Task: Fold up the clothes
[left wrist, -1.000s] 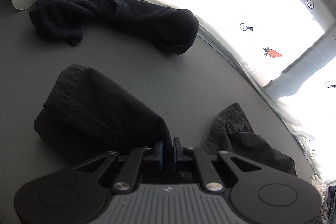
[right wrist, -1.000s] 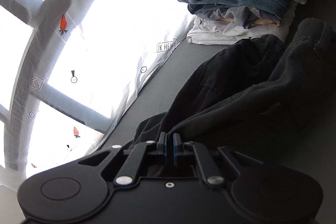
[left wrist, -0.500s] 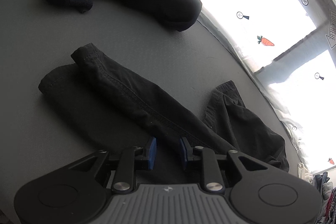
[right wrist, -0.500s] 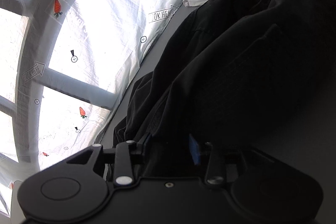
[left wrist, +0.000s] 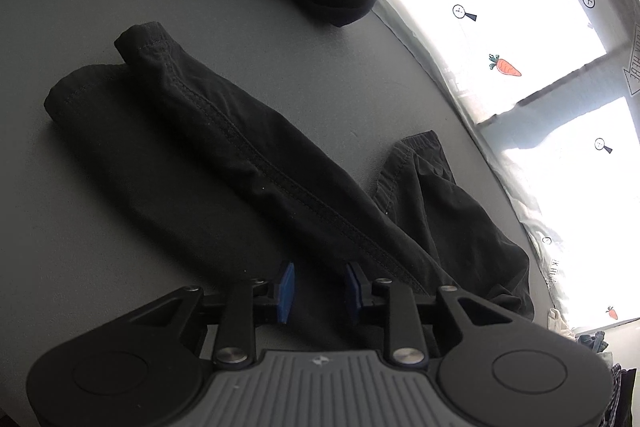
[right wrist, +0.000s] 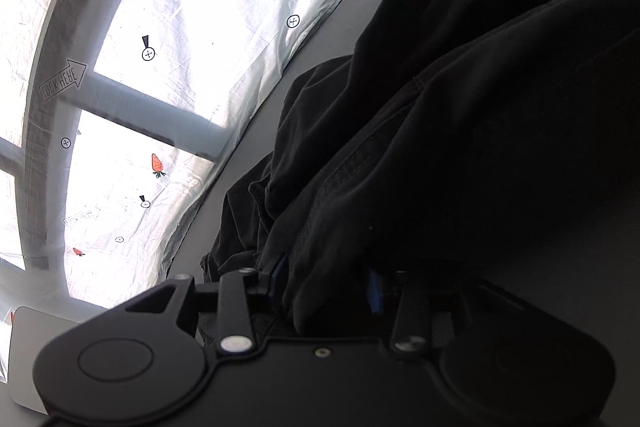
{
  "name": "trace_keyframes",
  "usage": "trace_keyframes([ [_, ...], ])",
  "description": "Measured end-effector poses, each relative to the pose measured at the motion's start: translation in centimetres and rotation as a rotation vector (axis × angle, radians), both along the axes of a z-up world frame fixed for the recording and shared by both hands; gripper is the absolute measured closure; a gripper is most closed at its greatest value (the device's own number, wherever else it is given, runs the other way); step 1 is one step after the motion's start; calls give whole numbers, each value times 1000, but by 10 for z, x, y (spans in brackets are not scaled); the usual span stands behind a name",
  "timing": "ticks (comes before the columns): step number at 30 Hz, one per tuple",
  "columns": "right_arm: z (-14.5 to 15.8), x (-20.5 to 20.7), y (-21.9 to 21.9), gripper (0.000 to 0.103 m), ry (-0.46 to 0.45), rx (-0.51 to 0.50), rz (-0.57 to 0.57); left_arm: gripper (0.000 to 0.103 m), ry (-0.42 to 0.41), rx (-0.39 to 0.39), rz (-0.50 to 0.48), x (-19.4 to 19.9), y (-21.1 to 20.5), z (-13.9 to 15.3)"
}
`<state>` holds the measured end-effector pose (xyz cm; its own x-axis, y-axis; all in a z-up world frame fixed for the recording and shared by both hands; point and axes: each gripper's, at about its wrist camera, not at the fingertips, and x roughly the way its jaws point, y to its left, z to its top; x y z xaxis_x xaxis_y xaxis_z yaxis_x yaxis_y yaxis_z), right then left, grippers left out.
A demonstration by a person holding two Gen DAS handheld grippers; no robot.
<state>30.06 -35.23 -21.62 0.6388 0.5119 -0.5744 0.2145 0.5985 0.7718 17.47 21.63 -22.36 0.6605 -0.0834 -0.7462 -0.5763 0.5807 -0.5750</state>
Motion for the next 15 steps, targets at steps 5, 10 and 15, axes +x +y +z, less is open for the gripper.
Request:
trace_keyframes([
  [5,-6,-7,-10,84,3,65,-37,61,0,-62,106,9,24,-18],
  [10,-3,-9,-6,86,-13,68,-18,61,-8,-100,118,23,34,-25],
  [15,-8,-5,-6,85,26,98,-15,63,-6,-124,86,36,27,-33],
])
